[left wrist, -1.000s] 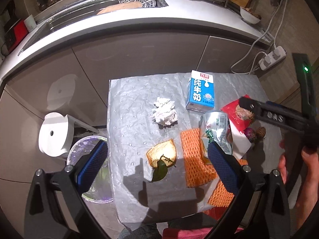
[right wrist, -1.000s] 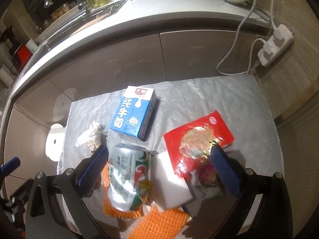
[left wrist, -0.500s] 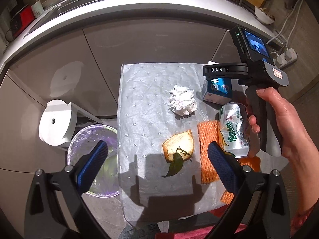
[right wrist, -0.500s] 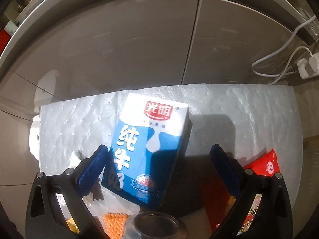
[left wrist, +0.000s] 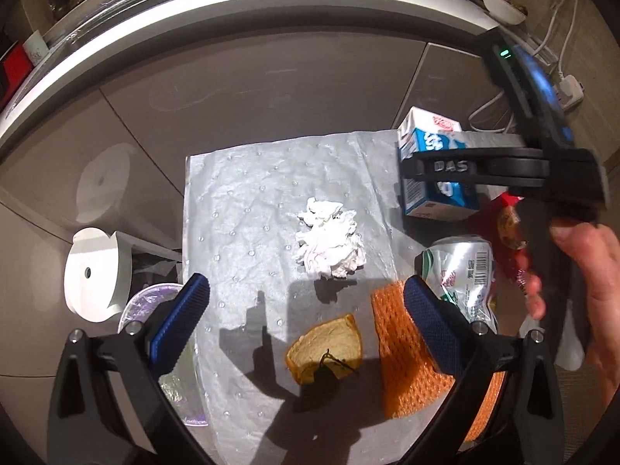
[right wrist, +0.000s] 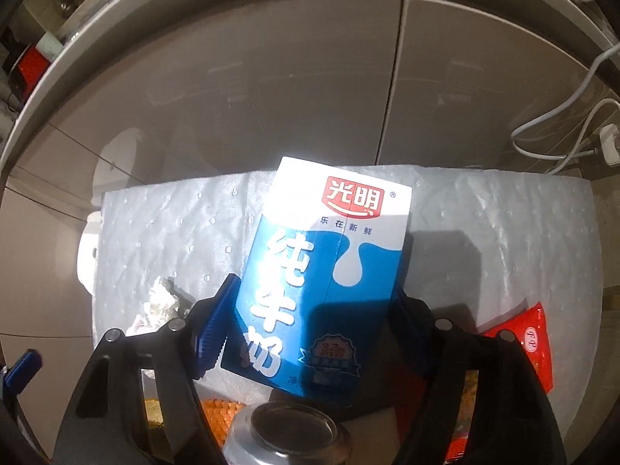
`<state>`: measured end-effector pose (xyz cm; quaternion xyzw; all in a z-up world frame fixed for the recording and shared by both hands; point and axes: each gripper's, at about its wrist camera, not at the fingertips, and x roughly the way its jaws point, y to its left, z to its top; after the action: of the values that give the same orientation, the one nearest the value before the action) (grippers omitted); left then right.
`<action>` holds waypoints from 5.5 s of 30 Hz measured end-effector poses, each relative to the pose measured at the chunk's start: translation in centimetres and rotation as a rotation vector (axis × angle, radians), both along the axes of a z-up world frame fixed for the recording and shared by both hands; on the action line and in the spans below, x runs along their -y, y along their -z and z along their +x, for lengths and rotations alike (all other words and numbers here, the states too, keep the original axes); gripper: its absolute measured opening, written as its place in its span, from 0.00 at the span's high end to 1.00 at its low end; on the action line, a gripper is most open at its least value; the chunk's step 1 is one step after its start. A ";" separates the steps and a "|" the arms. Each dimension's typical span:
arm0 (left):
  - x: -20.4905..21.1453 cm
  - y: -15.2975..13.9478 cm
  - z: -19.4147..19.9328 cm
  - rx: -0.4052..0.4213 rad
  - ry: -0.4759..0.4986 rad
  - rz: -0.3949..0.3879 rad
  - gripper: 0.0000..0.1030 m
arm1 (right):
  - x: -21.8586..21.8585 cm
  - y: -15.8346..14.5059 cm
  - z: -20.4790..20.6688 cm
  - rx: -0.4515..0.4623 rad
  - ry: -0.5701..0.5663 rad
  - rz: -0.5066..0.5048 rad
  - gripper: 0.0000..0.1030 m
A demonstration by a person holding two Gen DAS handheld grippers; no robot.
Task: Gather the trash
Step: 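Grasp the crumpled tissue with the left tool while the right tool grasps the milk carton, then drop the tissue into the bin with the left tool while the right tool drops the milk carton, then grasp the bread crust on the mat with the left tool, then carry the bread crust to the bin with the left tool while the right tool carries the soda can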
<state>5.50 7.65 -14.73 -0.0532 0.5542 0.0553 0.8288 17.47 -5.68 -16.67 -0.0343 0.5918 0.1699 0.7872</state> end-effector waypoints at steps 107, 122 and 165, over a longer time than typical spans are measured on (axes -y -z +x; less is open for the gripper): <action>-14.3 1.2 -13.3 0.062 0.062 -0.079 0.07 | -2.1 -7.4 -17.9 0.115 -0.058 -0.084 0.05; -1.8 3.5 -6.6 0.016 0.346 -0.041 0.08 | 7.1 -7.0 -18.9 0.119 0.082 -0.076 0.04; -3.6 -1.6 -8.2 0.036 0.196 -0.204 0.89 | 2.0 0.0 -13.3 0.009 0.012 -0.004 0.04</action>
<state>-2.73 11.26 -13.15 -0.0839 0.5443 -0.0837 0.8304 4.18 -7.71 -16.71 -0.0330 0.5887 0.1635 0.7909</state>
